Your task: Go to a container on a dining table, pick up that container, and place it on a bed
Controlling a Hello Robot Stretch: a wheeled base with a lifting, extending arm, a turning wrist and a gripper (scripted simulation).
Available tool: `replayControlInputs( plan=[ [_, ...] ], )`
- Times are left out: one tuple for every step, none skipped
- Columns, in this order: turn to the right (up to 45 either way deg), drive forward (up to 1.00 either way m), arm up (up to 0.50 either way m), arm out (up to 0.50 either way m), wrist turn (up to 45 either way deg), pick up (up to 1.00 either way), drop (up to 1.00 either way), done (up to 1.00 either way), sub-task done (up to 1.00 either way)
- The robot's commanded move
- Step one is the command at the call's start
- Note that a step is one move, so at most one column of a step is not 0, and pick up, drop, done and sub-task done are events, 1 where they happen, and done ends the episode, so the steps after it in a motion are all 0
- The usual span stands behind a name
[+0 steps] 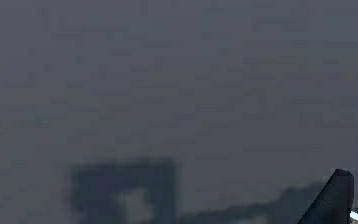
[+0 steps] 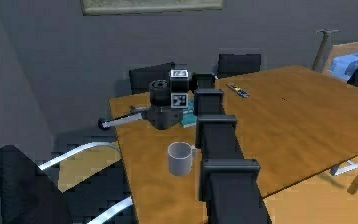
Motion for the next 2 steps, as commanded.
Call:
replayControlInputs(
  plan=[
    [0.0,0.0,0.0,0.0,45.0,0.0,0.0,0.0,0.0],
    [0.0,0.0,0.0,0.0,3.0,0.0,0.0,0.0,0.0]
  ],
)
